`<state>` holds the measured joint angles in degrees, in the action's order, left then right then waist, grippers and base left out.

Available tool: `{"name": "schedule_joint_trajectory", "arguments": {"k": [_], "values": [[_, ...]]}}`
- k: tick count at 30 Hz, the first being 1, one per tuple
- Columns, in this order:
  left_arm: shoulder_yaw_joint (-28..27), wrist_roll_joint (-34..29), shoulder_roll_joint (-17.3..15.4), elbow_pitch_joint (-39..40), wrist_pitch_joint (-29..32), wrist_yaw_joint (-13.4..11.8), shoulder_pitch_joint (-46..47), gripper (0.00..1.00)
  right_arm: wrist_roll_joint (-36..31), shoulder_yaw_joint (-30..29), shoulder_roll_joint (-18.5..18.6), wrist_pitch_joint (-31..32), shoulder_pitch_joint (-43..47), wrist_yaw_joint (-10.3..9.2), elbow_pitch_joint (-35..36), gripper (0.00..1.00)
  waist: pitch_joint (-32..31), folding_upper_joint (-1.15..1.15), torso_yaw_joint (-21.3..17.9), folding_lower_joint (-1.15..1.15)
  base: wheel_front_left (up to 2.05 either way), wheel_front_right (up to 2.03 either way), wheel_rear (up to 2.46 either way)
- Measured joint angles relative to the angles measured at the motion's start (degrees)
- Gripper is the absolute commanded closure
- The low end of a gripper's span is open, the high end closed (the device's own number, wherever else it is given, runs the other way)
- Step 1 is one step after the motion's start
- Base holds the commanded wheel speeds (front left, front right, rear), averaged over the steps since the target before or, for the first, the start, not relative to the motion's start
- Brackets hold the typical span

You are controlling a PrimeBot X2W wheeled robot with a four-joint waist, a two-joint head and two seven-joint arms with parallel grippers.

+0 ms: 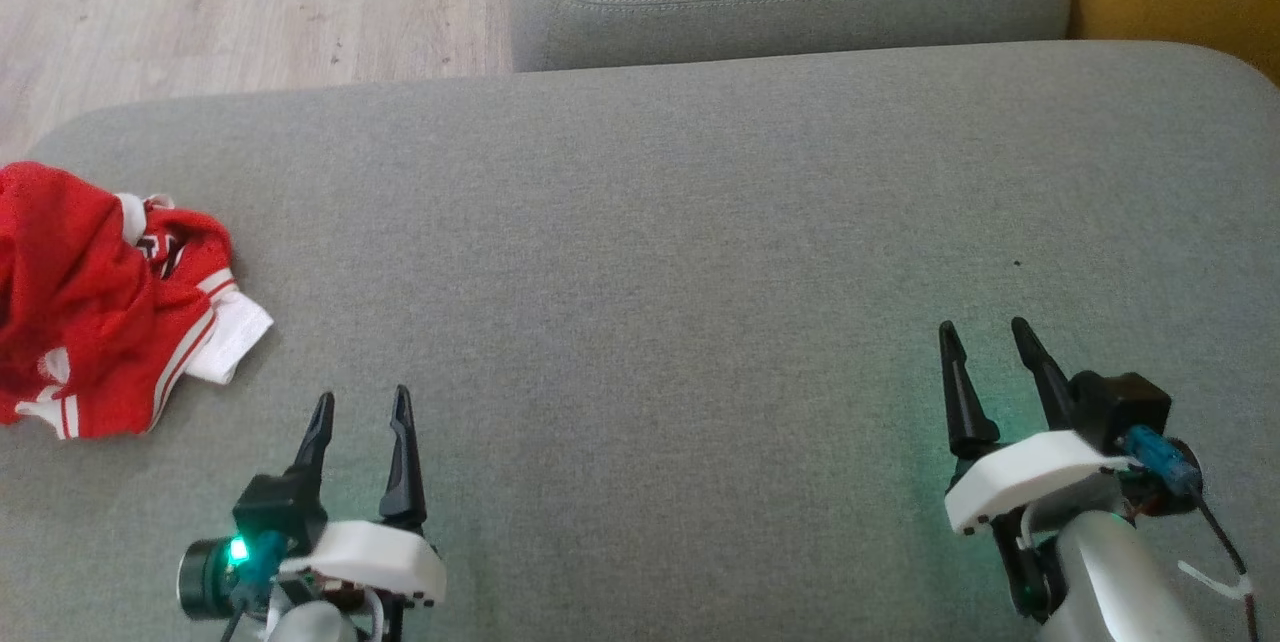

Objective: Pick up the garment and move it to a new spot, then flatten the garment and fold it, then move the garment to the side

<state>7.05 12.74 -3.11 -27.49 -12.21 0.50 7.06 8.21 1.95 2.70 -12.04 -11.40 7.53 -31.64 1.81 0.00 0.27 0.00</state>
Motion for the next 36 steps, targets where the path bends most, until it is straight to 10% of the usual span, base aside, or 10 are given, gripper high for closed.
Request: {"name": "schedule_joint_trajectory", "arguments": {"k": [36], "values": [[-1.71,-9.68,0.38,0.1,-2.19,-0.57,1.14,0.0,-7.69,1.63,0.01,-2.19,-1.33,0.0,-1.51,0.0,2.54,0.0,4.25,0.0,0.0,0.0,0.0]]}}
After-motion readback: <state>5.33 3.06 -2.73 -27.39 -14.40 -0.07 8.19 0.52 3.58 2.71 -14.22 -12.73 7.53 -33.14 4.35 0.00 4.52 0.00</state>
